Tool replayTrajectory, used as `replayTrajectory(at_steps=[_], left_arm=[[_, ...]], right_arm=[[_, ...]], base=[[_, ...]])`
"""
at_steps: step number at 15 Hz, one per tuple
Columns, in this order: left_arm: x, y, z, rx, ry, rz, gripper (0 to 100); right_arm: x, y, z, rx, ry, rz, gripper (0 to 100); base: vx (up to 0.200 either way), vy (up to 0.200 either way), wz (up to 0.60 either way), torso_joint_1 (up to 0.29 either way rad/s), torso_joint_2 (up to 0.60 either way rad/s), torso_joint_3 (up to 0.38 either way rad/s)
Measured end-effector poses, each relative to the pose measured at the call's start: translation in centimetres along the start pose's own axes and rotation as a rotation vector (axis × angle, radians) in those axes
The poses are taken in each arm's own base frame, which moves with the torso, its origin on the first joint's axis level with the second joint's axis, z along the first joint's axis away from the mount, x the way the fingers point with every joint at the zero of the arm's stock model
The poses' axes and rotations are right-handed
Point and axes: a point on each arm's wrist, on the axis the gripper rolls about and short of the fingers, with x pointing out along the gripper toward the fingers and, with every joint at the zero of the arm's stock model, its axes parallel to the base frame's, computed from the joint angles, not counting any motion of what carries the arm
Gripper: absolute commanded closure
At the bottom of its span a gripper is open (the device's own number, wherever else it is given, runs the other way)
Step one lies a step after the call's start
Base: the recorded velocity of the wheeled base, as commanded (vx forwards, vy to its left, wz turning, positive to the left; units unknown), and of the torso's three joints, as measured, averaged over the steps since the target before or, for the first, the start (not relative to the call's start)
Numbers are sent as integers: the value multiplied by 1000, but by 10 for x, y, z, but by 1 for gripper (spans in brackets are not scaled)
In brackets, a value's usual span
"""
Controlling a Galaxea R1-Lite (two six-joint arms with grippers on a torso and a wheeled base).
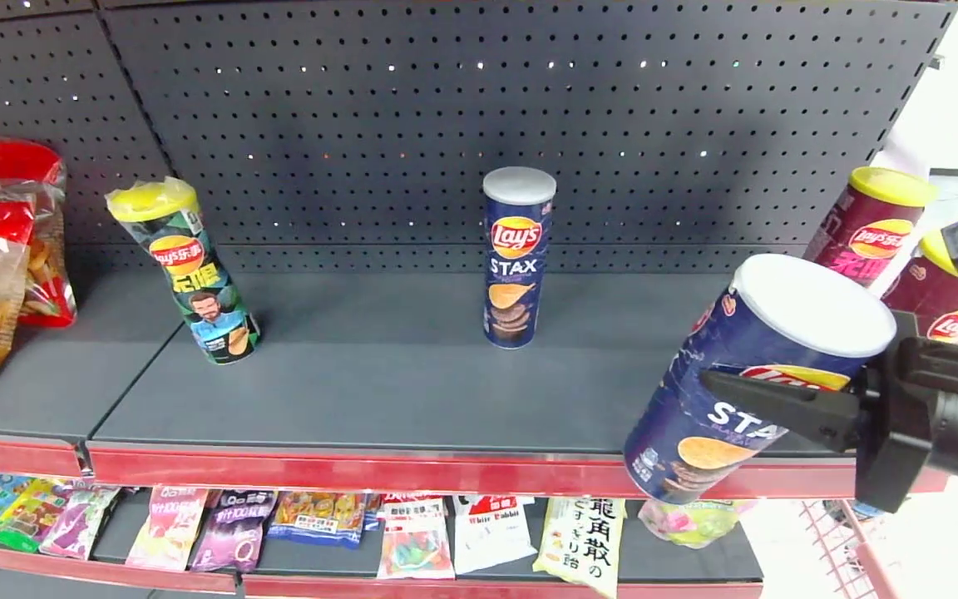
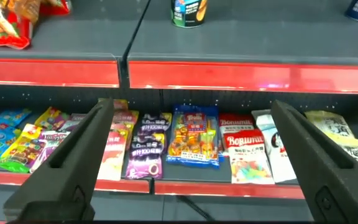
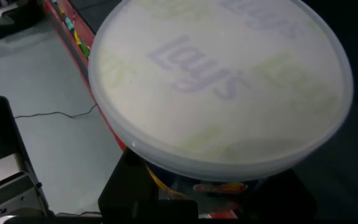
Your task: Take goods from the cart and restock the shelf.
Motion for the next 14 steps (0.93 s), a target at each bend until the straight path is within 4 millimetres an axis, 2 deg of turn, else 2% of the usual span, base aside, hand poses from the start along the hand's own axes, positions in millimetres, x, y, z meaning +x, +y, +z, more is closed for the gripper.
replayTrajectory(at_steps=[3, 6, 14], left_arm=[[0, 0, 0, 0, 0, 0, 0], [0, 0, 0, 0, 0, 0, 0], [0, 0, 0, 10, 4, -6, 0]], right_arm=[[-1, 8, 3, -10, -14, 38, 100], [0, 13, 2, -12, -13, 67, 100], [0, 15, 2, -13, -12, 76, 100]], base=[[0, 0, 0, 0, 0, 0], [200, 0, 0, -9, 1, 2], [0, 0, 0, 0, 0, 0]])
